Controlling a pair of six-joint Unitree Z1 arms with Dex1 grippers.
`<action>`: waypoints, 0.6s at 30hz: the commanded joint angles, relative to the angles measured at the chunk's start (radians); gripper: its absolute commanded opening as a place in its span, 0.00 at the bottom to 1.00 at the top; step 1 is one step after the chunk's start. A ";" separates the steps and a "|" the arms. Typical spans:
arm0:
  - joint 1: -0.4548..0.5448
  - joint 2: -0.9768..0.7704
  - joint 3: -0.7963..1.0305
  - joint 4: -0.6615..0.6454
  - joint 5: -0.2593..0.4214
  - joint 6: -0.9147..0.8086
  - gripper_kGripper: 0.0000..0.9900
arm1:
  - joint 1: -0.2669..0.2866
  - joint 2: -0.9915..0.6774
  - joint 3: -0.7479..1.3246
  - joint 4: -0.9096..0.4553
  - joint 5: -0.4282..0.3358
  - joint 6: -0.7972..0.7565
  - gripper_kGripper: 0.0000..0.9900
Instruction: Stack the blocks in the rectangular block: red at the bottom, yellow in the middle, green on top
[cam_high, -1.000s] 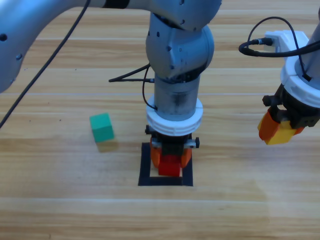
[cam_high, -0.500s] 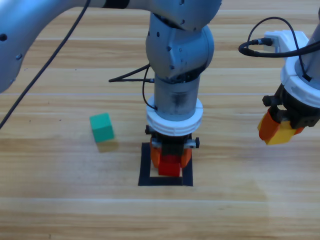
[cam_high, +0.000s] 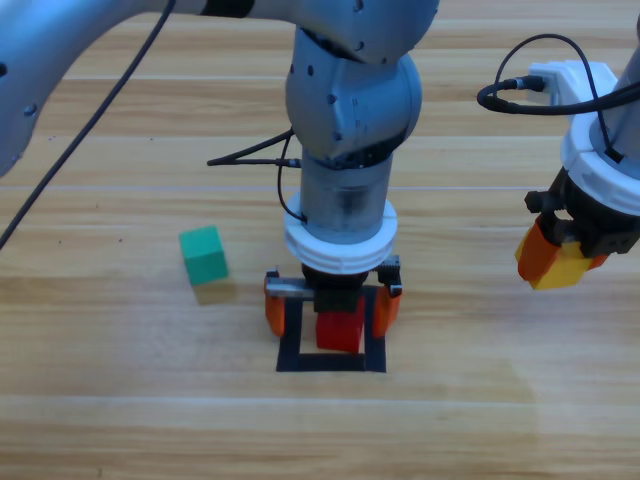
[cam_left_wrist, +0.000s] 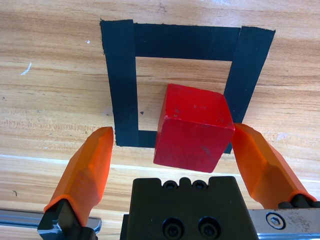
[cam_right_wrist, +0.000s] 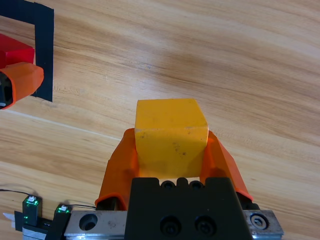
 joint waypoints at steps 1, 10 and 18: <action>0.017 -0.045 0.020 0.003 0.012 -0.013 1.00 | 0.024 -0.040 0.009 -0.010 -0.018 0.012 0.01; 0.017 -0.071 0.020 0.005 0.018 -0.013 1.00 | 0.134 -0.044 -0.148 0.148 -0.117 0.105 0.01; 0.031 -0.229 0.017 0.032 0.082 -0.005 1.00 | 0.209 0.148 -0.470 0.419 -0.131 0.243 0.01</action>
